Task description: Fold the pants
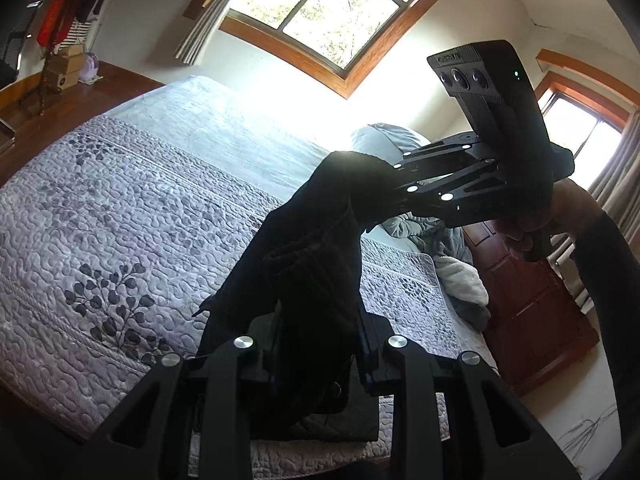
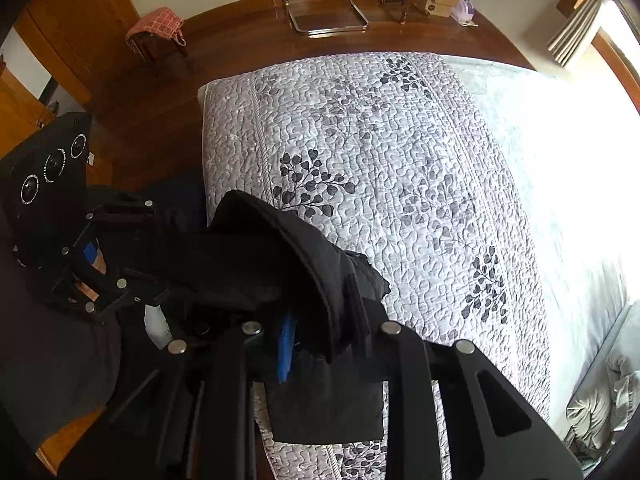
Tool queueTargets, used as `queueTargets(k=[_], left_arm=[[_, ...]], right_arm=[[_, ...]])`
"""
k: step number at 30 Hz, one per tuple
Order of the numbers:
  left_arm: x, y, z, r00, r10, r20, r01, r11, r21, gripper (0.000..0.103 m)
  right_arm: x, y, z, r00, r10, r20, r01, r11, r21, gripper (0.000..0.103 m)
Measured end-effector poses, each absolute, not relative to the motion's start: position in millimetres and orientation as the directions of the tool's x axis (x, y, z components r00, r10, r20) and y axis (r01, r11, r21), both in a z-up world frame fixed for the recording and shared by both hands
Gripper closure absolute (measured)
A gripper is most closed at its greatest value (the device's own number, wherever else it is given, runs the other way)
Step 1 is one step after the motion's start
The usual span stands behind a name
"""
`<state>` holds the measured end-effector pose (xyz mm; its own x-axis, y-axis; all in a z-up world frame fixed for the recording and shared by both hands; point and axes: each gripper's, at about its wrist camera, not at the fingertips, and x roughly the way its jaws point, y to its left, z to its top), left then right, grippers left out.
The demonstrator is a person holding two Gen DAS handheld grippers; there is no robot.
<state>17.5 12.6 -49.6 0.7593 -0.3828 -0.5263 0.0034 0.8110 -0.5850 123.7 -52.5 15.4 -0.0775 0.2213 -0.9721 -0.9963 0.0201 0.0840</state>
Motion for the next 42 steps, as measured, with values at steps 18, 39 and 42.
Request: queueTargets(k=[18,39,42], left_arm=[[27,-101,-57,0.666,-0.453,-0.593,0.133,0.854,-0.503,0.075],[47,-202,-105,0.535,-0.490,-0.688,0.226,0.868,-0.443,0.075],[52,-212,-111,0.517,-0.492,-0.700,0.234,0.868,-0.438,0.075]], right_arm=[[128,-170,-3,-0.011,0.256,-0.967,-0.988,0.146,0.050,0.082],[138,-274,-64,0.028,0.282,-0.959,-0.978,0.205,0.032,0.083],[143,-284,-74,0.027,0.278,-0.960,-0.976,0.215,0.034,0.083]])
